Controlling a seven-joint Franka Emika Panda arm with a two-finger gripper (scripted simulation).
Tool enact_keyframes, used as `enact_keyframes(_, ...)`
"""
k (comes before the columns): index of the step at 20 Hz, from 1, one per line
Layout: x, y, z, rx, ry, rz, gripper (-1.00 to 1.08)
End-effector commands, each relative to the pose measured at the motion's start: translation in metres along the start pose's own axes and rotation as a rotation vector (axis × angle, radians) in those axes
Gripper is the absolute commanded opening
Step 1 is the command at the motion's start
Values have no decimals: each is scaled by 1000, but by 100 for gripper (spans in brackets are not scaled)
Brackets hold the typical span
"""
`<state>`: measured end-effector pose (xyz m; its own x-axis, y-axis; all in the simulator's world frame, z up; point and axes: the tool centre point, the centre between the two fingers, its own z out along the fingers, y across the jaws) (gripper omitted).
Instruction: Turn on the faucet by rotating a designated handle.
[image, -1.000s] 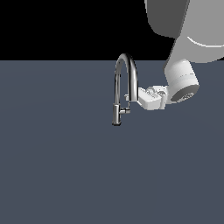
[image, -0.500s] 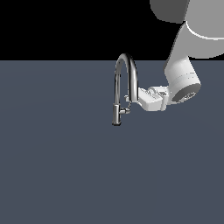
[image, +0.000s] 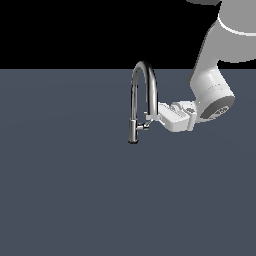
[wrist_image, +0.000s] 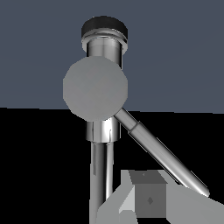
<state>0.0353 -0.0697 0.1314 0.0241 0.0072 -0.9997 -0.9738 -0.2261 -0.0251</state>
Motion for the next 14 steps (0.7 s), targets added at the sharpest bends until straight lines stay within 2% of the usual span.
enact_keyframes(1, 13, 15, -7, 10, 0, 20, -100)
enact_keyframes(4, 16, 21, -7, 11, 1, 20, -100)
enact_keyframes(5, 4, 10, -1, 0, 1, -2, -100)
enact_keyframes(14, 67, 37, -8, 11, 2, 20, -100)
